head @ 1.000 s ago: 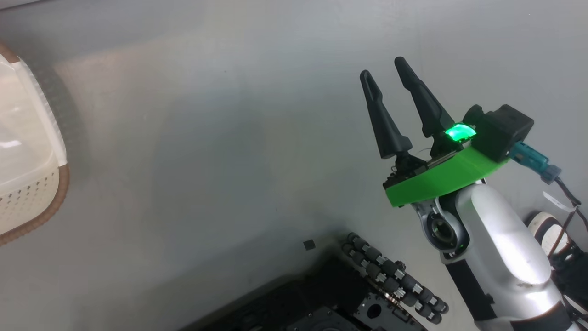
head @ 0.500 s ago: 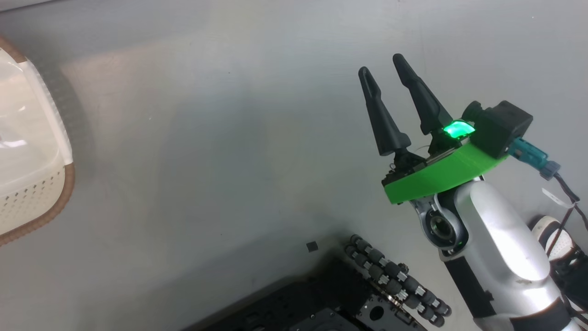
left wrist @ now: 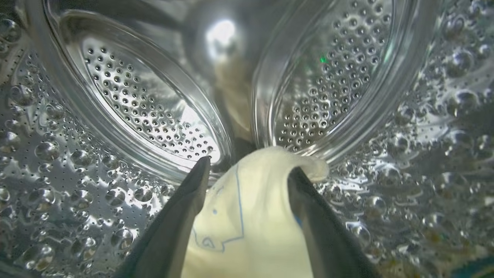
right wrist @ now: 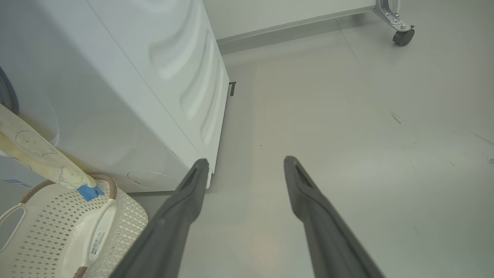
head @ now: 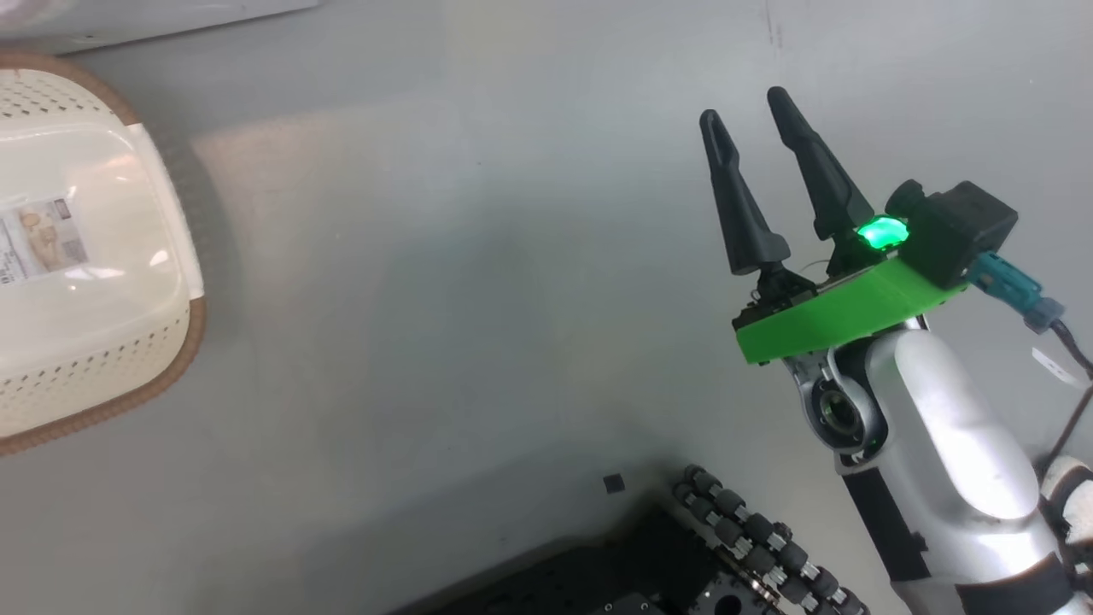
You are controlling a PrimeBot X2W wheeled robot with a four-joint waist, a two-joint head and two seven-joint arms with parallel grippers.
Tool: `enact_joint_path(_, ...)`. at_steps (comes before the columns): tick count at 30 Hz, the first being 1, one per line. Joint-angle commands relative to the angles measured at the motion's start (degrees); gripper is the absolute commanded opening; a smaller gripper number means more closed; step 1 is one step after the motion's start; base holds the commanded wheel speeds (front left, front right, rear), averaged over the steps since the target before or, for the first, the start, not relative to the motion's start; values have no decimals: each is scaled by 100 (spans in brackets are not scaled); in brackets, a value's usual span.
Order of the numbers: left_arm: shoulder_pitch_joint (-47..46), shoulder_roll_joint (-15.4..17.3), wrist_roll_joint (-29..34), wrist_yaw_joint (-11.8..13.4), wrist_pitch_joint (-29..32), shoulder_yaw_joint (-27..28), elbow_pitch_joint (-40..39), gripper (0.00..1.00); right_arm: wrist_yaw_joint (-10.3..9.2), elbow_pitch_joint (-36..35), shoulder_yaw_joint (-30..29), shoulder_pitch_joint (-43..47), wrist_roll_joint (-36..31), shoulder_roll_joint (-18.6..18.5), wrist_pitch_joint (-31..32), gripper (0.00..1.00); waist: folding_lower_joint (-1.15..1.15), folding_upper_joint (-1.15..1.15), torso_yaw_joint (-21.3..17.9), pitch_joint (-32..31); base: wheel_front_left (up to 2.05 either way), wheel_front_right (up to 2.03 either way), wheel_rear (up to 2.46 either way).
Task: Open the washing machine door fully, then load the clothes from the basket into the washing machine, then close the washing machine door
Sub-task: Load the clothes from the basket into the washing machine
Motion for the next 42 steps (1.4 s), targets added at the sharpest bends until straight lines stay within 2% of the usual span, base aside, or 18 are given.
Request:
enact_joint_path(1, 208, 165, -127, 4, -56, -32, -257, 100, 1, -115, -8, 236, -141, -6, -38, 100, 0, 0, 237, -194, 0, 0, 0)
enact_joint_path(7, 815, 147, -408, 4, -83, -35, -615, 100, 1, -91, -120, 297, -365, -6, -38, 100, 0, 0, 547, -420, 0, 0, 0)
enact_joint_path(12, 1643, 47, -840, 4, -86, 173, -1256, 100, 1, -37, -240, 395, -580, -6, -38, 100, 0, 0, 842, -666, 0, 0, 0)
enact_joint_path(18, 2681, 56, -1121, 3, -86, 251, -2103, 100, 1, 4, -412, 530, -834, -13, -38, 100, 0, 0, 1163, -906, 0, 0, 0)
enact_joint_path(22, 3407, 15, -1284, 32, -87, 523, -2658, 100, 1, 18, -448, 595, -900, -29, -38, 100, 0, 0, 1279, -1057, 0, 0, 0)
enact_joint_path(25, 4032, -23, -1181, 179, -87, 678, -3177, 100, 1, 35, -472, 645, -912, -52, -38, 100, 0, 0, 1341, -1180, 0, 0, 0)
enact_joint_path(30, 5167, -40, -775, 574, -87, 947, -4141, 100, 1, 27, -508, 720, -911, -73, -38, 100, 0, 0, 1358, -1324, 0, 0, 0)
enact_joint_path(34, 6041, -174, -523, 854, -87, 1308, -4868, 100, 1, 9, -516, 765, -915, -92, -38, 100, 0, 0, 1352, -1354, 0, 0, 0)
enact_joint_path(42, 7197, -700, 71, 994, -87, 1656, -5696, 100, 1, 19, -590, 879, -935, -132, -38, 100, 0, 0, 1390, -1389, 0, 0, 0)
